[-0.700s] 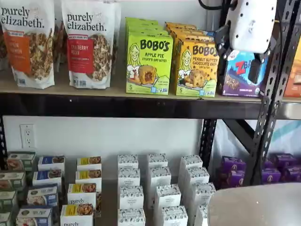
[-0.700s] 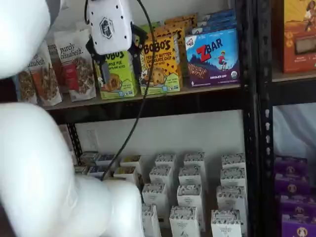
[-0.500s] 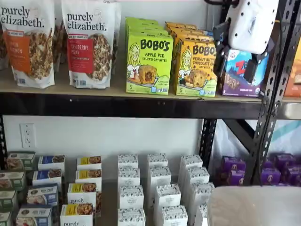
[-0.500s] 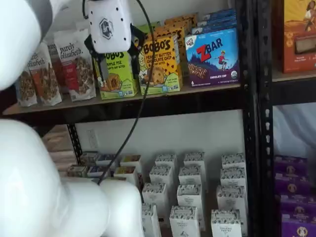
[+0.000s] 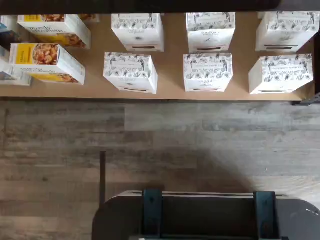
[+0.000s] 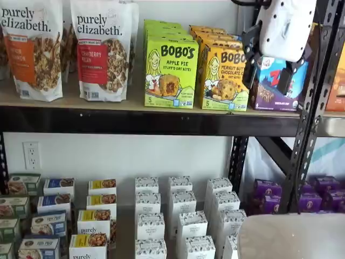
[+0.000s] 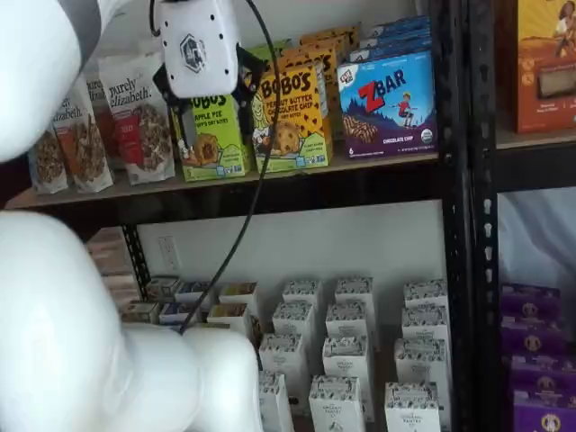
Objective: Pick the green box on the top shelf, the fourth from the left
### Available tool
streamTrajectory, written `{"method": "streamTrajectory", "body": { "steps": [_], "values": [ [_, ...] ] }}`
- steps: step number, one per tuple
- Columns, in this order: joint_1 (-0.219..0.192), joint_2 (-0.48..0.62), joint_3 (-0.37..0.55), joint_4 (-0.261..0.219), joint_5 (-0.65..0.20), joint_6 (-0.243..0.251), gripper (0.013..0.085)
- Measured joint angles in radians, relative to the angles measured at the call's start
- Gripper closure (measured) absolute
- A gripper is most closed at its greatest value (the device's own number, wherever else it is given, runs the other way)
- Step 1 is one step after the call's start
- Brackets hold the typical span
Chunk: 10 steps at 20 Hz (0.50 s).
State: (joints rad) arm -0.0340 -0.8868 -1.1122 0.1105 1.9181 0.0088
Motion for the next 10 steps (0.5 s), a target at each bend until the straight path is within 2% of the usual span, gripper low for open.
{"method": "streamTrajectory", "body": {
  "steps": [7, 8, 10],
  "values": [
    [-0.003, 0.024, -0.007, 0.036, -0.011, 0.009, 0.0130],
    [0.005, 0.031, -0.010, 0.038, -0.011, 0.017, 0.0130],
    [0.052, 0.044, -0.016, 0.014, -0.021, 0.053, 0.0130]
  ]
}}
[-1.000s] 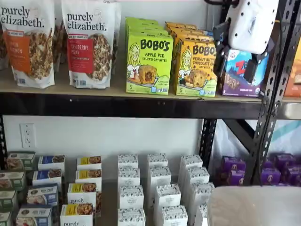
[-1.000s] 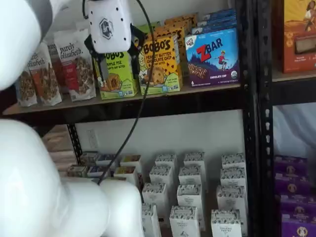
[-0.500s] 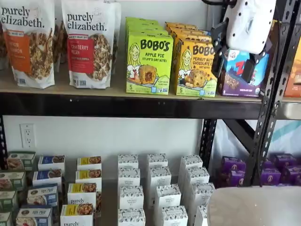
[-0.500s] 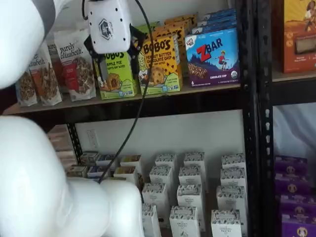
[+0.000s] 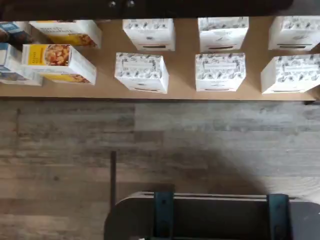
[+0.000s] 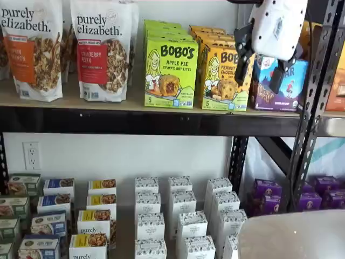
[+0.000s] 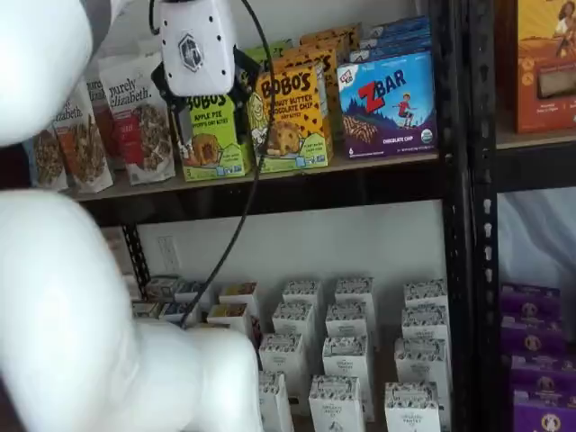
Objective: Pick the green box on the top shelf, the fourth from the left
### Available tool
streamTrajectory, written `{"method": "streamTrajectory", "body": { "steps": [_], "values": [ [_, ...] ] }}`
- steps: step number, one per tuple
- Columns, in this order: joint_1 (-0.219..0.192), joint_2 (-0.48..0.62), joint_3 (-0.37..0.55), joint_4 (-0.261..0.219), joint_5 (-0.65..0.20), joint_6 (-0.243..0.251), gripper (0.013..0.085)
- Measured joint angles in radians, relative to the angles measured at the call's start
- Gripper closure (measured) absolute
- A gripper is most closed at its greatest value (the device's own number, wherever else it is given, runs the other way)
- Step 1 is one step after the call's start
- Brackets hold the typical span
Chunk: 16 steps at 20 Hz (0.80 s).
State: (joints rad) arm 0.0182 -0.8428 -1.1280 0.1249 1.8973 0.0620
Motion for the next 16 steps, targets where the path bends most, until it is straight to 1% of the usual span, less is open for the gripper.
{"method": "streamTrajectory", "body": {
  "steps": [2, 3, 4, 6, 11, 16],
  "values": [
    [0.055, 0.017, -0.008, -0.035, -0.008, 0.043, 0.0130],
    [0.093, 0.025, -0.012, -0.065, -0.016, 0.069, 0.0130],
    [0.109, 0.033, -0.016, -0.074, -0.024, 0.083, 0.0130],
    [0.115, 0.044, -0.022, -0.067, -0.037, 0.094, 0.0130],
    [0.133, 0.068, -0.040, -0.065, -0.081, 0.110, 0.0130],
    [0.138, 0.109, -0.070, -0.043, -0.139, 0.116, 0.0130]
  ]
}}
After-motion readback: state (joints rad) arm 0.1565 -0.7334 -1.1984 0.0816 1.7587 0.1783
